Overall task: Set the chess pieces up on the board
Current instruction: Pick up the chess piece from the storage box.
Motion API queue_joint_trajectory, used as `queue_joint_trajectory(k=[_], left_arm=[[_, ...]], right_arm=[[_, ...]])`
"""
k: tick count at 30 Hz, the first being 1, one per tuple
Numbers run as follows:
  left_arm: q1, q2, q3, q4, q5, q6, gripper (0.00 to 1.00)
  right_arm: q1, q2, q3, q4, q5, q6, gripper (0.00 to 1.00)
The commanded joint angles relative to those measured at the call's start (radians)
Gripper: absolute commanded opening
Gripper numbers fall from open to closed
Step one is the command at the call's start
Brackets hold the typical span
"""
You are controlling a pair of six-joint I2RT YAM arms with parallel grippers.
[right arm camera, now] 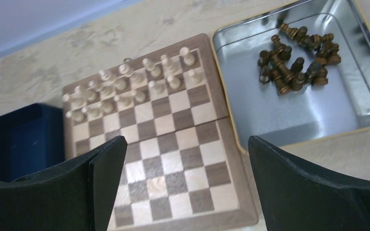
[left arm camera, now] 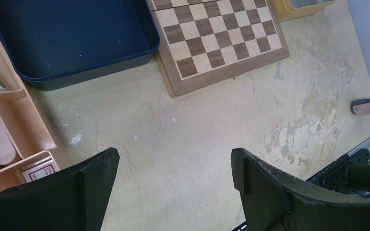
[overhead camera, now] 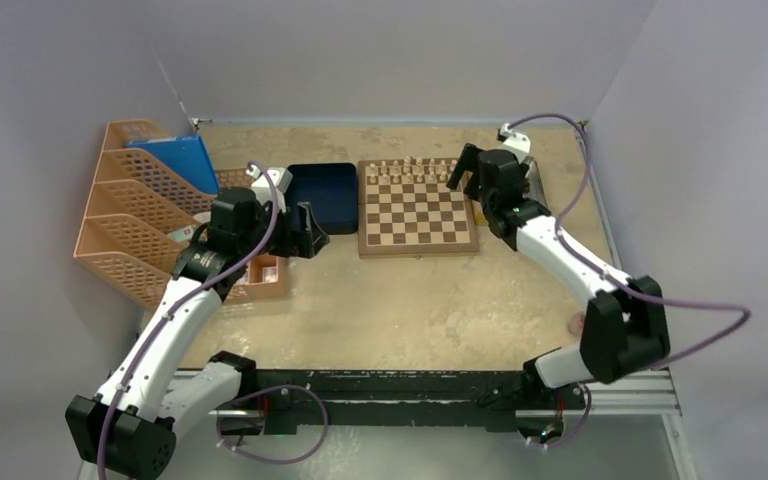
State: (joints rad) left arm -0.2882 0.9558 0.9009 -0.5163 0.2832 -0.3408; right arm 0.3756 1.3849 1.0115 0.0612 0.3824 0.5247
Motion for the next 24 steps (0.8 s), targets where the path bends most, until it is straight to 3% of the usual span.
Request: queue_joint_trajectory(k=[1,3,7,13,19,24], left_arm=[[-0.002,-0.017,0.012,0.037,0.016,-0.015,0.86],[-0.001,-0.011,0.013,0.031,0.012,-0.014,0.86],[-0.002,-0.017,0.002,0.029,0.003,-0.007,0.86],[-0.010,-0.007,-0.003,0.029,-0.006,-0.007,0.86],[-0.017,-0.005,-0.003,0.023,-0.016,-0.004,0.85],[-0.017,-0.011,-0.003,0.018,-0.042,-0.003,0.85]], right_arm=[[-0.040,0.110,0.125,0.030,0.116,-0.073,0.97],[-0.073,0.166,0.151,0.030,0.105,-0.101,0.88],[-0.162,0.274,0.186,0.029,0.075,-0.125,0.54],[-0.262,0.380,0.204,0.063,0.036,-0.145,0.30],[-0.284,0.449,0.252,0.074,0.072,-0.174,0.27],[-0.300,0.482,0.277,0.076,0.085,-0.198,0.34]])
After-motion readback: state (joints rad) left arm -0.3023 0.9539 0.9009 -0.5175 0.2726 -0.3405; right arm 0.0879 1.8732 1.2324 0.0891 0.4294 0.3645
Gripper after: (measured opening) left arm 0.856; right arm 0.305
